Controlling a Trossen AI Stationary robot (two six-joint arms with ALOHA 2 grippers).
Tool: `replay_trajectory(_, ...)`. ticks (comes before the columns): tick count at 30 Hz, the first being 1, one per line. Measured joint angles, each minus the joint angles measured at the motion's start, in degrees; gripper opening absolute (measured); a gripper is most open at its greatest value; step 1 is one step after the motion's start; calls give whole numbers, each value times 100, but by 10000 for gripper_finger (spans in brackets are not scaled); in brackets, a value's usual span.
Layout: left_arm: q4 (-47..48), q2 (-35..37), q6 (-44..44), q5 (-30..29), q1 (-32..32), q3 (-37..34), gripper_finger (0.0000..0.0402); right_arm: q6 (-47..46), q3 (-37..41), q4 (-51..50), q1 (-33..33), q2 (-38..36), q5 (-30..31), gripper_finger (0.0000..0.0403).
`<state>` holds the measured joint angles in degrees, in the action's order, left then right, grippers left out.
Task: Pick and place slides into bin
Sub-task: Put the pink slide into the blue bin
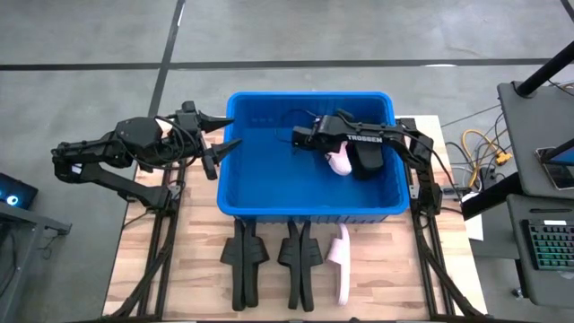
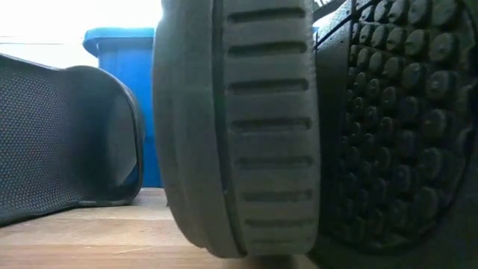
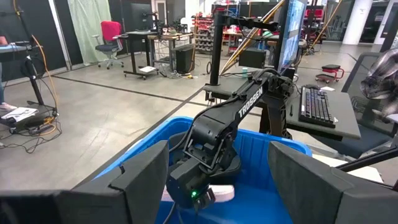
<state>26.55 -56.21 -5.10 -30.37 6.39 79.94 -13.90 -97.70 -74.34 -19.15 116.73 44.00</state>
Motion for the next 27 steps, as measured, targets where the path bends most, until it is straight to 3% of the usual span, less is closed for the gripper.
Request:
replay_trajectory(14,0,0,-4,4,0,-23,259,365,671,151,1,2,128,13)
replay_trajectory(27,0,0,-22,4,0,-59,259,521,709,885,-1,2,71,13)
